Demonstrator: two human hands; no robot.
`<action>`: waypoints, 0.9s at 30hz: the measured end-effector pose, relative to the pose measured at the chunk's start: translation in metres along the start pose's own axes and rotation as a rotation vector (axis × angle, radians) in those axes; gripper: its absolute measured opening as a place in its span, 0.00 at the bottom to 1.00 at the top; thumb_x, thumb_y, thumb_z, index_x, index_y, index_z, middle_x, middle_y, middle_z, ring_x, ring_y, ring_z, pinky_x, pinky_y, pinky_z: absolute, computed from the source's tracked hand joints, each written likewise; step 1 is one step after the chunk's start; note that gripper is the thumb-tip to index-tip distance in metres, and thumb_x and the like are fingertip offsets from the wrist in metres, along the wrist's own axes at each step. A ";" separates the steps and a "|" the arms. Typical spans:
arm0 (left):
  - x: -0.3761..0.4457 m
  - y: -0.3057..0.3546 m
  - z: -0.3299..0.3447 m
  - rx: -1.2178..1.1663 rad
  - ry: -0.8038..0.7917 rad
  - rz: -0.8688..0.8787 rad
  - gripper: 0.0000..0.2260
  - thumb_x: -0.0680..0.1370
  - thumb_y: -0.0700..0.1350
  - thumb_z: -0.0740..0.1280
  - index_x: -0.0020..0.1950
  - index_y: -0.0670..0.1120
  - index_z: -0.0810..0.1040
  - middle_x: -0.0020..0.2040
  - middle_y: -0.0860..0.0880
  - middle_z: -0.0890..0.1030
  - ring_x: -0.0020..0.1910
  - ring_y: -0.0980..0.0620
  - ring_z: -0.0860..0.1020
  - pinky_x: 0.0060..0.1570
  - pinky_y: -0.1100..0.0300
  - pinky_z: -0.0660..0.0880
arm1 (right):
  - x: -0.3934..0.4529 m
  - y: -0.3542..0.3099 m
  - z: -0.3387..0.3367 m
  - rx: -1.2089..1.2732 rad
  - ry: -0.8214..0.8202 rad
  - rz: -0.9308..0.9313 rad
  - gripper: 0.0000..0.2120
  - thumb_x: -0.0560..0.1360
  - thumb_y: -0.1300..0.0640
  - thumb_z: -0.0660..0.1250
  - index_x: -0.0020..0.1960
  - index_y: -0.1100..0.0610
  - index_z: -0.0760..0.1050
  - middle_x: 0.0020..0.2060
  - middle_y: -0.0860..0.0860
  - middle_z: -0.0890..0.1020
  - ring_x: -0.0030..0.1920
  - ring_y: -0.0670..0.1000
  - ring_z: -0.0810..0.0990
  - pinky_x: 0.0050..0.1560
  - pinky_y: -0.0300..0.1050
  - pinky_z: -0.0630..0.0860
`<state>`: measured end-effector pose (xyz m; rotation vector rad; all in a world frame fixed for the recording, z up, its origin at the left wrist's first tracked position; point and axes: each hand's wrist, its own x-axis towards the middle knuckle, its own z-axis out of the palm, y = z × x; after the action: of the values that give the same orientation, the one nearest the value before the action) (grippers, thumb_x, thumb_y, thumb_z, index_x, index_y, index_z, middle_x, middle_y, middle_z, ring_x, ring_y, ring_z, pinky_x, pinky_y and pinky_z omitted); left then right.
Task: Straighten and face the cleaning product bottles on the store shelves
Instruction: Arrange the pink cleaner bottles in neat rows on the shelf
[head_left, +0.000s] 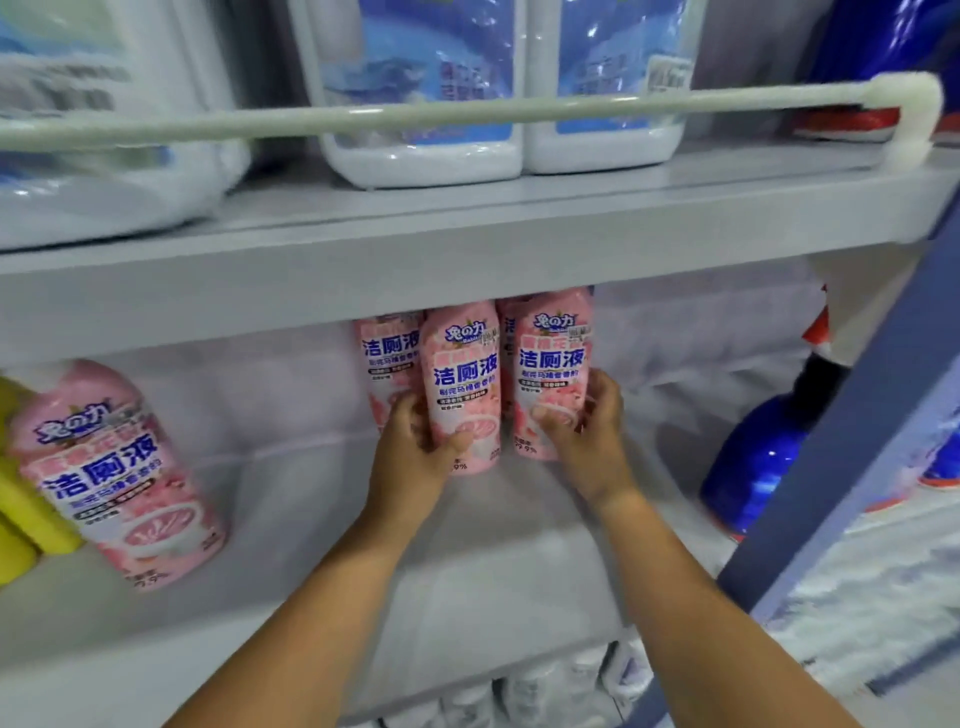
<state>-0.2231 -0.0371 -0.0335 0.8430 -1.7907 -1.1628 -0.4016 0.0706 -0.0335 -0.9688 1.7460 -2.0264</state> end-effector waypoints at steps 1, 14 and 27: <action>-0.003 -0.006 0.003 0.015 0.024 -0.007 0.19 0.73 0.42 0.78 0.60 0.52 0.77 0.55 0.55 0.86 0.52 0.57 0.85 0.54 0.51 0.82 | 0.001 0.005 0.001 -0.003 0.029 -0.012 0.29 0.72 0.70 0.74 0.65 0.50 0.68 0.62 0.60 0.76 0.52 0.46 0.84 0.47 0.38 0.80; 0.008 -0.017 0.032 0.042 0.162 -0.043 0.18 0.73 0.40 0.77 0.61 0.49 0.78 0.52 0.55 0.86 0.49 0.58 0.85 0.52 0.54 0.82 | 0.012 0.019 0.006 -0.015 -0.073 -0.070 0.23 0.82 0.58 0.67 0.75 0.51 0.67 0.67 0.48 0.79 0.66 0.49 0.79 0.64 0.53 0.79; -0.106 0.007 -0.161 0.160 0.927 0.108 0.24 0.74 0.56 0.73 0.65 0.47 0.74 0.61 0.47 0.77 0.59 0.48 0.78 0.62 0.51 0.76 | 0.011 0.027 0.013 -0.067 -0.076 -0.123 0.15 0.82 0.55 0.66 0.67 0.47 0.74 0.61 0.47 0.83 0.61 0.51 0.82 0.62 0.64 0.79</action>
<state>-0.0335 -0.0051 -0.0178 1.1196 -1.1285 -0.4166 -0.4069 0.0484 -0.0551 -1.1853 1.7651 -1.9866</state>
